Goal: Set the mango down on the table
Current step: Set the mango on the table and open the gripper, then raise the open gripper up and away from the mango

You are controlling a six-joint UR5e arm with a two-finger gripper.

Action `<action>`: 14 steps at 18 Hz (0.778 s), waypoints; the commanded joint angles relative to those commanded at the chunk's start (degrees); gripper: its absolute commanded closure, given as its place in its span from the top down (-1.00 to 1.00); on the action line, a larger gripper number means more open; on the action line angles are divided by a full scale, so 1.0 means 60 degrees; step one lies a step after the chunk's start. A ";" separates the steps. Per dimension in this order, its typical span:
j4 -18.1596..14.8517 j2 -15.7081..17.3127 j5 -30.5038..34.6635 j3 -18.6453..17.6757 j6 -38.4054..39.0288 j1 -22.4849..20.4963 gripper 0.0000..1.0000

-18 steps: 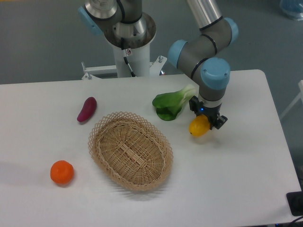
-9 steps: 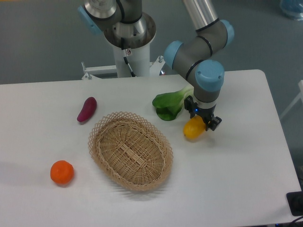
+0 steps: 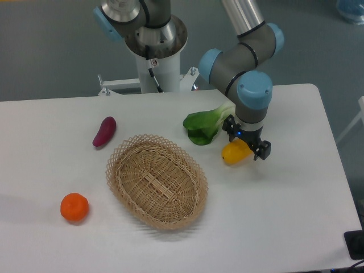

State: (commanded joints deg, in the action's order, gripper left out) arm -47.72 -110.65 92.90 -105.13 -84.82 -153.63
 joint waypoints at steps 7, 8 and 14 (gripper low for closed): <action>-0.1360 -0.0029 -0.0014 0.1069 -0.0014 0.0015 1.00; -0.1725 -0.0058 -0.0014 0.1303 0.0000 0.0029 1.00; -0.2608 -0.0380 -0.0831 0.2461 0.0452 0.0088 1.00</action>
State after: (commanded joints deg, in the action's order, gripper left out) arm -63.37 -112.94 87.91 -90.36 -82.10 -153.10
